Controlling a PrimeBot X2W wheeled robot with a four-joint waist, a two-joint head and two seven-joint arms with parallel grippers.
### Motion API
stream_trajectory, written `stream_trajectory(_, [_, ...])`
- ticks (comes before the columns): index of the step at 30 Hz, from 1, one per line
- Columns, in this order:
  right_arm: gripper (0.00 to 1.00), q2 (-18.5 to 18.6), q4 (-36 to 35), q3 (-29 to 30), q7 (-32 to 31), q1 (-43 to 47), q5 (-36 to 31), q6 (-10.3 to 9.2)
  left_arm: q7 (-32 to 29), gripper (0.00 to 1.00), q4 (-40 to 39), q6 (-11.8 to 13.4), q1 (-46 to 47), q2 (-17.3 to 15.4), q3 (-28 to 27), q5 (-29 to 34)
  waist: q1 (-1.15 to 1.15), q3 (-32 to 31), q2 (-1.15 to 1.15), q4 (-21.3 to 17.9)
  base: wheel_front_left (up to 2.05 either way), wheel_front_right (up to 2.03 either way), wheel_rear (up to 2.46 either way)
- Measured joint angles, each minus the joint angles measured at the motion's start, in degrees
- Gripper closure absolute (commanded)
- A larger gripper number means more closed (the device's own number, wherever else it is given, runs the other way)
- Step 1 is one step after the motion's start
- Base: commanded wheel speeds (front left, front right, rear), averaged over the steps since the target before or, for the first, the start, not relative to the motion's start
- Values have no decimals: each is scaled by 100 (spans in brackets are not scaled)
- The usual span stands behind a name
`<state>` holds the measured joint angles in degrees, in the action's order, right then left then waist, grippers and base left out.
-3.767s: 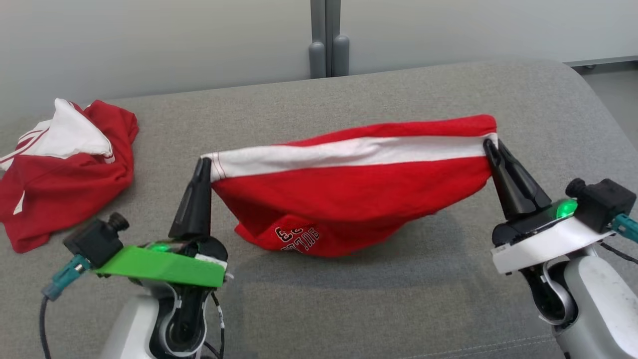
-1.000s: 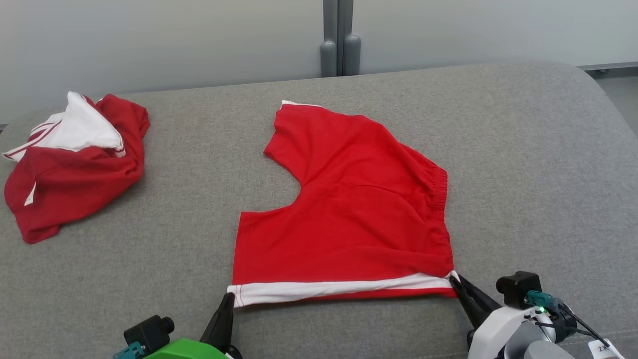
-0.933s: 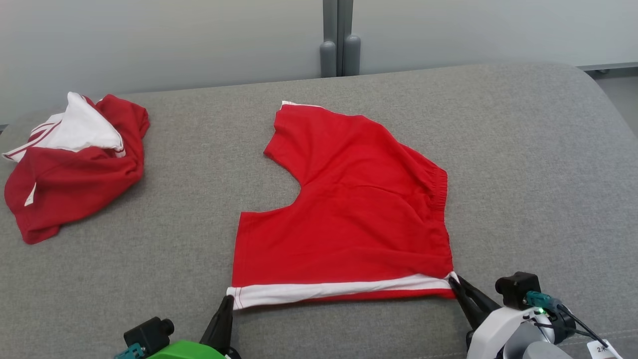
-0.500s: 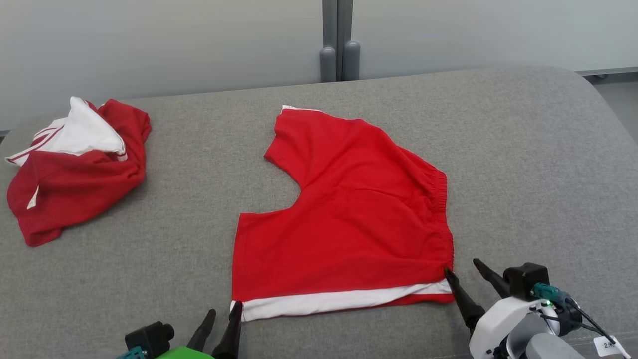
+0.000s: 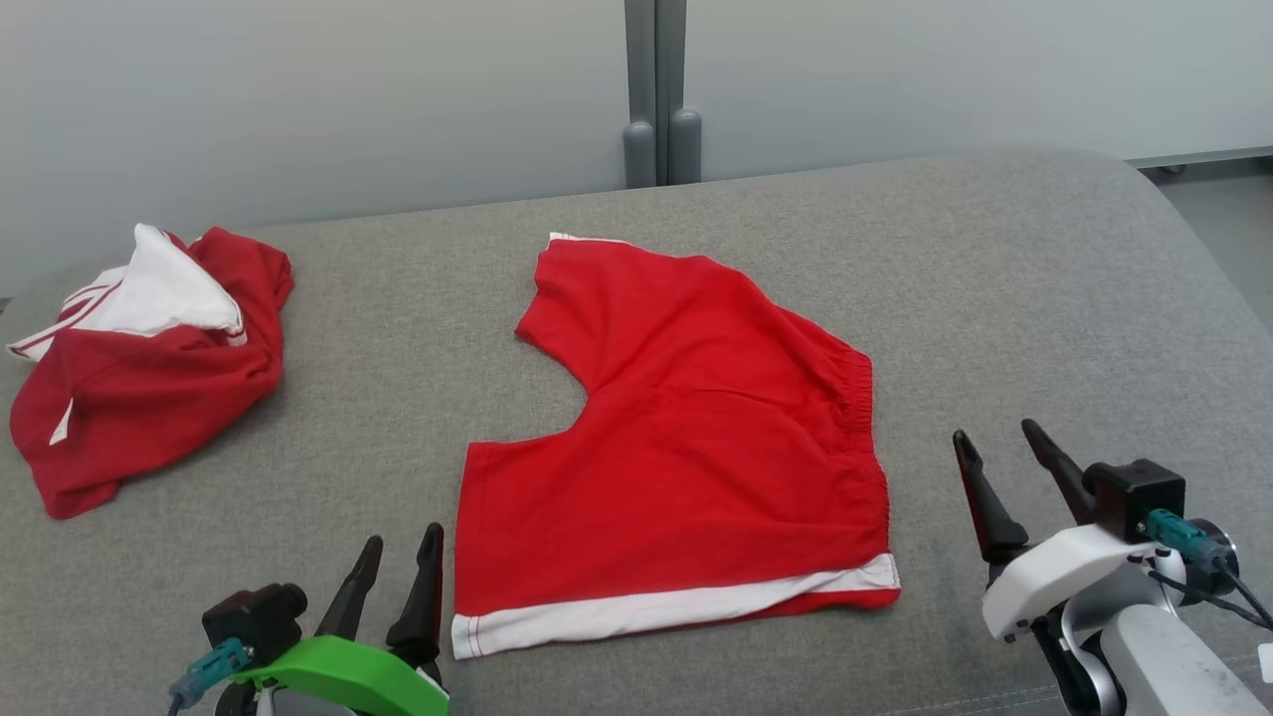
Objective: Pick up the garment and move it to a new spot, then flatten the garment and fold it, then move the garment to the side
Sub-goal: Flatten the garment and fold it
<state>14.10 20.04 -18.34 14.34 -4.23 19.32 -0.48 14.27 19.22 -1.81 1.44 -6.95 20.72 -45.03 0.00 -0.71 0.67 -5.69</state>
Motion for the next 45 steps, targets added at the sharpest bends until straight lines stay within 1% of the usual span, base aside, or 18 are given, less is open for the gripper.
stream_trajectory(4, [0, -3, -344, 193, 1, -5, -86, -123, -1, 0, -244, 97, 102, 0, -58, 361, 0, -102, 0, -31, 0, 0, 0])
stream_trajectory(7, [0, -15, -510, 278, 1, -4, -132, -176, 0, 0, -375, 149, 110, -2, -132, 492, 0, -153, 0, -39, 0, 0, 0])
stream_trajectory(11, [0, -60, -802, 375, 8, -1, -182, -267, 14, 0, -560, 298, 107, -30, -224, 842, 0, -245, 0, -40, 0, 0, 0])
stream_trajectory(14, [0, -148, -956, 369, 8, 14, -211, -266, 14, 0, -682, 386, 79, -21, -268, 973, 0, -304, 0, -38, 0, 0, 0])
stream_trajectory(18, [0, -164, -1092, 314, 8, 113, -246, -265, 14, 0, -826, 492, -85, 30, -399, 1051, 0, -347, 0, -32, 0, 0, 0])
stream_trajectory(22, [0, -192, -1118, 296, 8, 295, -277, -265, 14, 0, -916, 541, -244, 64, -479, 1115, 0, -364, 0, -19, 0, 0, 0])
stream_trajectory(31, [0, -230, -1205, 323, 8, 506, -278, -265, 14, 0, -1102, 593, -524, 85, -564, 1363, 0, -383, 0, 20, 0, 0, 0])
stream_trajectory(37, [0, -265, -1301, 343, 8, 551, -330, -265, 14, 0, -1239, 594, -612, 108, -568, 1406, 0, -374, 0, 32, 0, 0, 0])
stream_trajectory(45, [0, -271, -1360, 376, 8, 607, -370, -259, 15, 0, -1198, 592, -750, 159, -505, 1451, -1, -345, 0, 38, 0, 0, 0])
